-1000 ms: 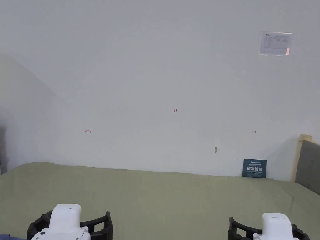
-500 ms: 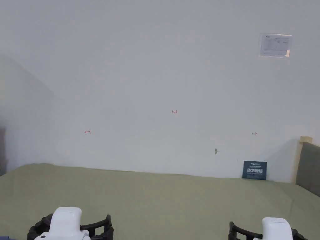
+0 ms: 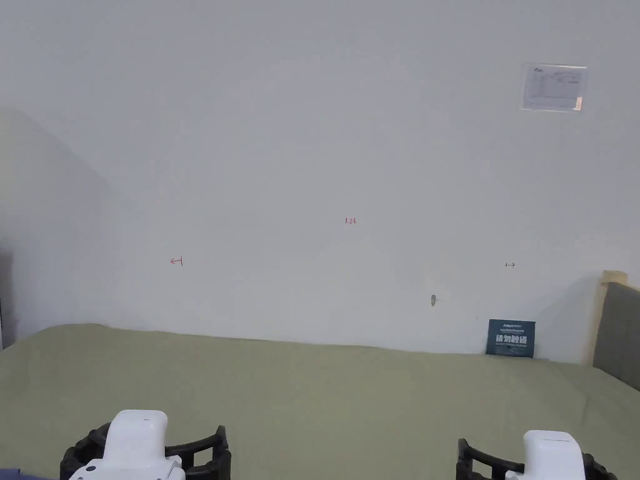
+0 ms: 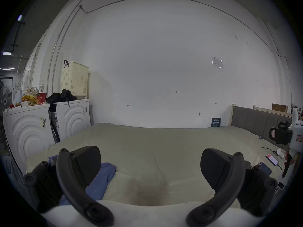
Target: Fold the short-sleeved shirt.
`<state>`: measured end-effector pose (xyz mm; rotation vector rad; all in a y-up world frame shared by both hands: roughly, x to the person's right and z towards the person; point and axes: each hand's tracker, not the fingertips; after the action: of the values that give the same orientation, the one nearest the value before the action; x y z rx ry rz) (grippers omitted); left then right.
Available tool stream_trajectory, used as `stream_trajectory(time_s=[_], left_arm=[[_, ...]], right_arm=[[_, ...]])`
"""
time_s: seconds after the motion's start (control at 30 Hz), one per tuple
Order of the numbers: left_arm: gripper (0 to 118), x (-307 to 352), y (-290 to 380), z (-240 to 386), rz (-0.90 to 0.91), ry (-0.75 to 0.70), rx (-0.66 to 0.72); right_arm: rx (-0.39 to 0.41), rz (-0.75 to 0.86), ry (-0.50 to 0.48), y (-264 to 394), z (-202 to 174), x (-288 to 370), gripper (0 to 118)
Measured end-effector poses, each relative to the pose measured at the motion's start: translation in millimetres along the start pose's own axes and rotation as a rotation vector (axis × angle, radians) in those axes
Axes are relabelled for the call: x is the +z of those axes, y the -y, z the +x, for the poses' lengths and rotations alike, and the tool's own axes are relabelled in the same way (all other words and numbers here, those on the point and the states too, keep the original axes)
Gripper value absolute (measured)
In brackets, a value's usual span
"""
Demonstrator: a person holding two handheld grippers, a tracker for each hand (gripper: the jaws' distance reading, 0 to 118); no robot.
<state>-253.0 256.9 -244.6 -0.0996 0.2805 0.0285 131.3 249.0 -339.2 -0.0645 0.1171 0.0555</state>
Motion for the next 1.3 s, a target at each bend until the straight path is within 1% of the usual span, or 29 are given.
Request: stream_trajectory(time_s=[0.13,0.3,0.63,0.93,1.3], left_arm=[[118,-0.2,-1.3,0.3,0.004,0.007,0.004],[118,0.1,-1.8,0.4,0.007,0.005,0.000],[118,1.4,-5.5,3.5,0.011,0.011,-0.010],[118,1.3,-1.9,-0.1,0.015,0.013,0.008],[118,5.5,-4.2,4.6,0.031,0.031,0.007]], right_arm=[[-0.016,0.003,-0.003,0.2,1.1,0.0,118],[-0.006,0.013,-0.009,-1.2,0.6,0.8,118],[-0.013,0.038,-0.020,-2.2,-1.5,3.4,118],[-0.005,0.086,-0.048,0.5,-1.1,10.3,118],[-0.004,0.076,-0.050,3.1,-5.3,11.2,118]])
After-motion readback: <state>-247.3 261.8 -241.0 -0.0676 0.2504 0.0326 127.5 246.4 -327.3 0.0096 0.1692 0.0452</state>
